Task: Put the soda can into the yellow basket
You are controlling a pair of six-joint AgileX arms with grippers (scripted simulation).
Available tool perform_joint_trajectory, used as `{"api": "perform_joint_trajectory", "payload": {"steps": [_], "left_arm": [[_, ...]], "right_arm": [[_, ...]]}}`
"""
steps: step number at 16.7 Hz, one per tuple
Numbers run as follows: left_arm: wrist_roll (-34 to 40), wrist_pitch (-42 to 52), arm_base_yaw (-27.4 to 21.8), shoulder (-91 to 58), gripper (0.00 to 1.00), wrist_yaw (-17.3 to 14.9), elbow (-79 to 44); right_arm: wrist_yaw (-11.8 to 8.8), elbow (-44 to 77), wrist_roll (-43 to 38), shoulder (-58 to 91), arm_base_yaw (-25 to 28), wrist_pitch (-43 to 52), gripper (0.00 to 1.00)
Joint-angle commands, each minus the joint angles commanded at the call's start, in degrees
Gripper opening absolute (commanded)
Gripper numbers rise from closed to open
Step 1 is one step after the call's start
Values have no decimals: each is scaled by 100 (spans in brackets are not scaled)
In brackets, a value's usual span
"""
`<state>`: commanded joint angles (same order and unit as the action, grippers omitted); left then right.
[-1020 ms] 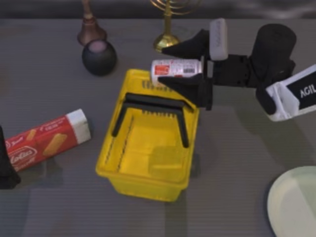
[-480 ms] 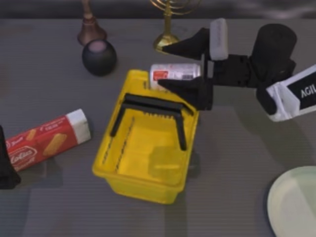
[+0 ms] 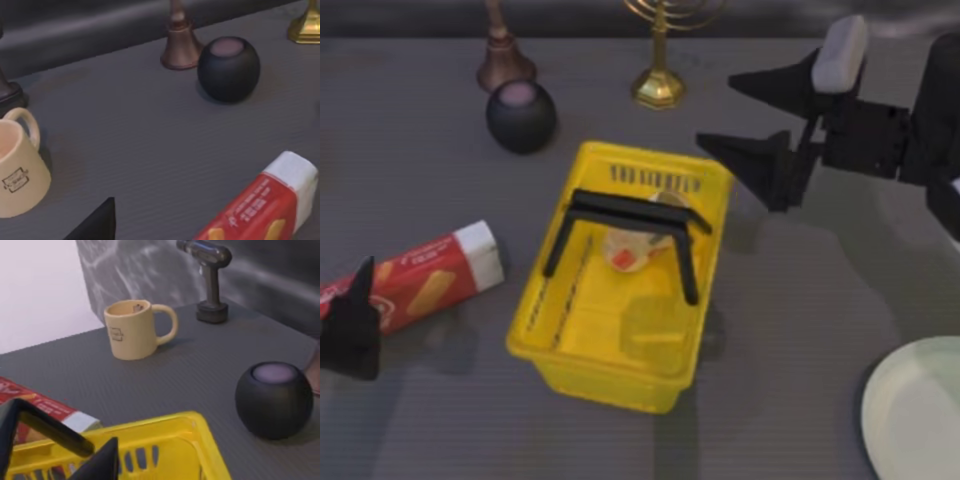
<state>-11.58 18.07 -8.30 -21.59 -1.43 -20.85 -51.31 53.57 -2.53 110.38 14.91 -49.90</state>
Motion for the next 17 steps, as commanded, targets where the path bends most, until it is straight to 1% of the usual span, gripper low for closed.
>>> {"api": "perform_joint_trajectory", "payload": {"steps": [3,9,12,15,17], "left_arm": [[-727,1082,-485,-1414,100,-46,-1364],[-2401,3342,-1529,-4650,100,-74,-4451],[-3241,4350,-2012,-6247,100,-46,-5971],[-4012,5238,-2435,-7743,100,2,-7374],[-4449,5739,-2668,-8604,100,38,-8175]], "right_arm": [[769,-907,16,-1418,-246,732,100],[2480,-2708,124,-4953,-766,2296,100],[3288,-3510,180,-6823,-987,3065,100],[4005,-4224,224,-8520,-1166,3781,100],[4413,-4633,242,-9470,-1262,4207,100]]}}
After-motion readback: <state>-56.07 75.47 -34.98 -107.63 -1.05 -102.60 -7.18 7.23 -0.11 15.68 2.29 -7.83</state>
